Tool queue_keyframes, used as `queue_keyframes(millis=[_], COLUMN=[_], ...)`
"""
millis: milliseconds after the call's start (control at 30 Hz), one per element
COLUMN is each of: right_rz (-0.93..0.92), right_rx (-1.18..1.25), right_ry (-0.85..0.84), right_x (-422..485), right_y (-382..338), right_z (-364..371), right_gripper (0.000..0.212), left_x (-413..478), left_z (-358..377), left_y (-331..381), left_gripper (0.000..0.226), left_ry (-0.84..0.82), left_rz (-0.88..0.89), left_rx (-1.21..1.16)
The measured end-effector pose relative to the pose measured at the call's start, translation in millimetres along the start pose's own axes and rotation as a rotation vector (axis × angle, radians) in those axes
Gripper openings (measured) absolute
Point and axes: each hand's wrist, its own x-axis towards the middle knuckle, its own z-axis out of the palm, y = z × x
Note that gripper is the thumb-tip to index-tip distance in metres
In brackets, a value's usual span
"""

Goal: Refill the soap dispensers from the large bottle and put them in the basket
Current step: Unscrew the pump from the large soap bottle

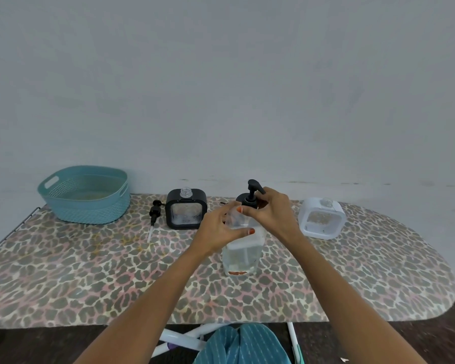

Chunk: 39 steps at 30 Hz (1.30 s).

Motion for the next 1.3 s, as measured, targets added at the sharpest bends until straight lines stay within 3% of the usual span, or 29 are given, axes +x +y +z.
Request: queue_keyframes(millis=[233,400,667,867,1000,1133,1300], right_rz=[0.003,0.032,0.051,0.124,0.067,0.085,0.166], right_rx=[0.109,0.155,0.191,0.426,0.182,0.199,0.411], right_ry=[-0.113,-0.291,-0.002,-0.181,-0.041,0.027,-0.169], right_x=[5.2,13.7,1.7,-0.5,-1.2,-1.8,-3.1], right_y=[6.8,7.1,5.5,7.1,3.9,1.3,-3.2], right_z=[-5.0,-13.7,1.7,-10.7,-1.5,1.9,-11.0], right_gripper=[0.041,0.040,0.048,0.048,0.045,0.032,0.030], left_x=[0.7,2.9,3.7,6.2,4.3,1.4,2.2], left_z=[-3.8,-1.1,-0.8,1.4,0.8,-0.4,0.6], left_y=[-1.2,-0.3,-5.5,-9.8,-8.8,-7.4,-8.1], left_gripper=[0.074,0.065,0.073,0.072,0.073,0.074,0.068], left_ry=[-0.029,-0.017,-0.038,-0.031,-0.030,-0.035,-0.024], left_rz=[0.020,0.035,0.004,0.006,0.012,0.021,0.032], left_rx=[0.010,-0.002,-0.030,-0.062,-0.071,-0.082,-0.101])
